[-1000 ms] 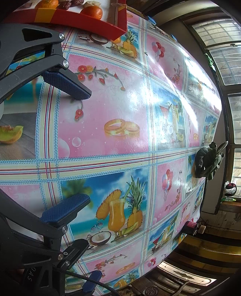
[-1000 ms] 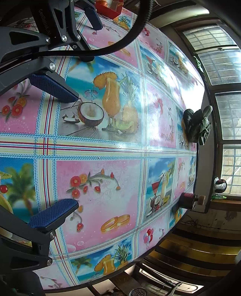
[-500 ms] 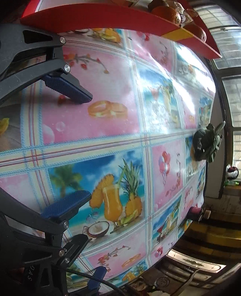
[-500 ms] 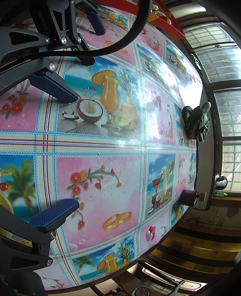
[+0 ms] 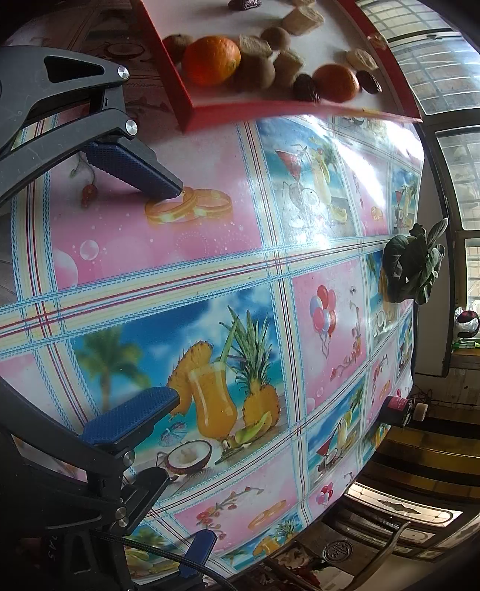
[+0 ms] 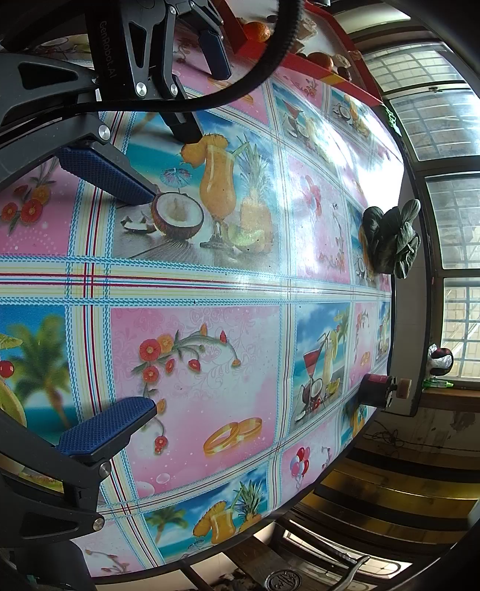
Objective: Organize fruits
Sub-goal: 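Tip the red tray to spill its fruits onto the tablecloth, then move both tools toward the spilled fruits on the tablecloth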
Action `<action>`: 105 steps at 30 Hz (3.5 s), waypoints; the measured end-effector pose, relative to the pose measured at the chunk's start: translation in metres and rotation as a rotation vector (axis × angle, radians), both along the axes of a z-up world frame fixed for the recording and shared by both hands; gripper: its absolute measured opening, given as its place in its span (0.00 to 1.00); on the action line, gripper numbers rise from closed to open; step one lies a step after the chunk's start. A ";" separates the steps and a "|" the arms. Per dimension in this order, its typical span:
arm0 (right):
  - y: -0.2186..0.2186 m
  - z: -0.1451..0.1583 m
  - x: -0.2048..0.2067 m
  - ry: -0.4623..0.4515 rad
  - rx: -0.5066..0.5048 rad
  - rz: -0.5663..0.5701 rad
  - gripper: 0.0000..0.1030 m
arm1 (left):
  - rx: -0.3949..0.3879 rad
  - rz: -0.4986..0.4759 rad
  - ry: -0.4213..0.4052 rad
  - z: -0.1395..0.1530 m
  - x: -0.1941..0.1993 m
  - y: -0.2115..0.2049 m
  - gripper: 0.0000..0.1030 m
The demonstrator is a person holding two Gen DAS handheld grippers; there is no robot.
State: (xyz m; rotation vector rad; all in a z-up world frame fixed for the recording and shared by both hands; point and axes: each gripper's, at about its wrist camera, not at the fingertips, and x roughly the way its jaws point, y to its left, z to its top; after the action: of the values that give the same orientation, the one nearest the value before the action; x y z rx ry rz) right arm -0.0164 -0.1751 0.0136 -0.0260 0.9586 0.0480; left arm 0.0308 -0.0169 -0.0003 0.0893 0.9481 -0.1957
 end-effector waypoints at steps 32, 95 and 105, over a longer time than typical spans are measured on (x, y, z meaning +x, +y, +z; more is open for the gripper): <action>0.001 0.000 0.003 0.000 -0.001 0.000 1.00 | 0.002 0.005 0.003 -0.001 0.005 0.005 1.00; 0.001 0.000 0.003 0.004 0.001 0.004 1.00 | 0.001 0.006 0.001 0.000 0.006 0.006 1.00; 0.001 0.000 0.003 0.004 0.002 0.005 1.00 | 0.001 0.006 0.001 0.000 0.006 0.006 1.00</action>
State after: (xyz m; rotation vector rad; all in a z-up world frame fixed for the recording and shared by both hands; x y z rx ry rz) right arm -0.0136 -0.1742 0.0139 -0.0264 0.9629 0.0533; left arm 0.0368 -0.0106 -0.0002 0.0874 0.9494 -0.1892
